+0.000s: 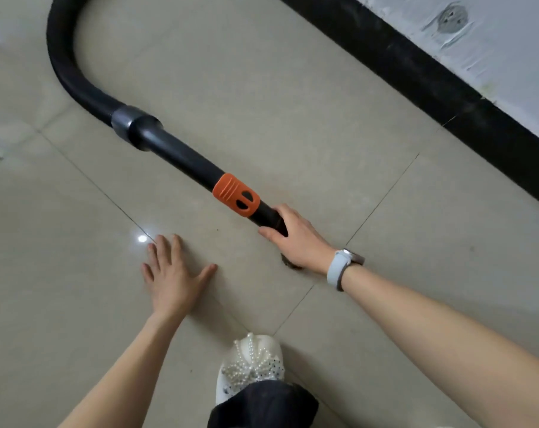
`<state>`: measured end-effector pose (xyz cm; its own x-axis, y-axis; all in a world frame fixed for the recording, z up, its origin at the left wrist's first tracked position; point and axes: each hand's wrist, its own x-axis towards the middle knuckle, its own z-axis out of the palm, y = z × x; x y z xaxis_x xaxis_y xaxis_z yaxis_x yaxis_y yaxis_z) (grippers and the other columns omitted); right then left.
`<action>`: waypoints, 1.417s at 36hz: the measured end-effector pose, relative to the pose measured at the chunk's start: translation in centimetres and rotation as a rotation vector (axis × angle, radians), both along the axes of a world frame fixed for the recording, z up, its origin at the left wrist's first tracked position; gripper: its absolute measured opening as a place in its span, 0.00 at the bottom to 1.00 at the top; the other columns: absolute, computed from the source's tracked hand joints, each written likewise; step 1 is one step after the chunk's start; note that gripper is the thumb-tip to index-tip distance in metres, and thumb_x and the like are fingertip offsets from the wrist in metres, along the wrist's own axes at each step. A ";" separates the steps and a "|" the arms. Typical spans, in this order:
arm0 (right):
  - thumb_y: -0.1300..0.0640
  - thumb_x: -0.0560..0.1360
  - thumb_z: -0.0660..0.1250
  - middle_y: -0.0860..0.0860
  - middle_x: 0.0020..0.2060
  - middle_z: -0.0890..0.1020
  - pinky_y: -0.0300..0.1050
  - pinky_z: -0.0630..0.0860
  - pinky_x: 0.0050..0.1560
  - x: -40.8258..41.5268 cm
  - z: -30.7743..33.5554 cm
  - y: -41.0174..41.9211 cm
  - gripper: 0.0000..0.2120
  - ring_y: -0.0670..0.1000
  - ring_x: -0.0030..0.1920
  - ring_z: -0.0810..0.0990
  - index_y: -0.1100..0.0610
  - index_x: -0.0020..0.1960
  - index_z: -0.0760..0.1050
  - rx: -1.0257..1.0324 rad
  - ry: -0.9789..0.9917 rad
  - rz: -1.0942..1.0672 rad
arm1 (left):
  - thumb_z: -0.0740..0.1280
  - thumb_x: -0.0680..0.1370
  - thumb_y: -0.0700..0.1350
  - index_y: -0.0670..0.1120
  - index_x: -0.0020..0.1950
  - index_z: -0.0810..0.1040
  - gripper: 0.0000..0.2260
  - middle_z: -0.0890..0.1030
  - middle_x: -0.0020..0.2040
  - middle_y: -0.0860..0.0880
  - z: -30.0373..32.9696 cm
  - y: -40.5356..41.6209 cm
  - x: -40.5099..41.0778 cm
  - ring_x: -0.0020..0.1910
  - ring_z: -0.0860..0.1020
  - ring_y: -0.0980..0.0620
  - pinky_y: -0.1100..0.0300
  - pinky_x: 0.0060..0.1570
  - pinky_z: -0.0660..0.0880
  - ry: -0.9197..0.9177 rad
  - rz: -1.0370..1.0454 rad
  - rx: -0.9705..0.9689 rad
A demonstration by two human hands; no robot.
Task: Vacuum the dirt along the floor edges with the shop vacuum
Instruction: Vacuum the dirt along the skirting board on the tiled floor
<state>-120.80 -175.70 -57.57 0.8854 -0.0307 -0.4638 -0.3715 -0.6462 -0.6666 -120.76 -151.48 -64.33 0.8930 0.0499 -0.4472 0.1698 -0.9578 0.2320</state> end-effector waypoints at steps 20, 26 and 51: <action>0.51 0.79 0.64 0.51 0.49 0.77 0.40 0.64 0.41 -5.5 0.6 -0.9 0.13 0.51 0.48 0.75 0.56 0.60 0.69 0.112 0.032 -0.349 | 0.67 0.71 0.65 0.49 0.76 0.55 0.41 0.49 0.79 0.46 0.2 -0.2 0.1 0.77 0.45 0.45 0.45 0.73 0.48 -0.032 -0.010 0.039; 0.49 0.78 0.64 0.55 0.55 0.76 0.53 0.71 0.56 -0.6 -0.3 4.6 0.16 0.57 0.56 0.74 0.55 0.63 0.69 0.068 -0.052 -0.340 | 0.69 0.73 0.59 0.53 0.76 0.60 0.35 0.52 0.79 0.49 0.6 1.3 0.7 0.77 0.46 0.48 0.47 0.72 0.49 -0.028 -0.040 -0.009; 0.51 0.76 0.67 0.57 0.55 0.77 0.51 0.73 0.54 13.8 0.5 17.5 0.17 0.59 0.54 0.76 0.57 0.62 0.70 0.351 -0.091 -0.231 | 0.69 0.76 0.50 0.46 0.74 0.65 0.28 0.61 0.76 0.47 1.2 7.7 3.3 0.74 0.60 0.44 0.47 0.71 0.60 -0.091 0.152 -0.169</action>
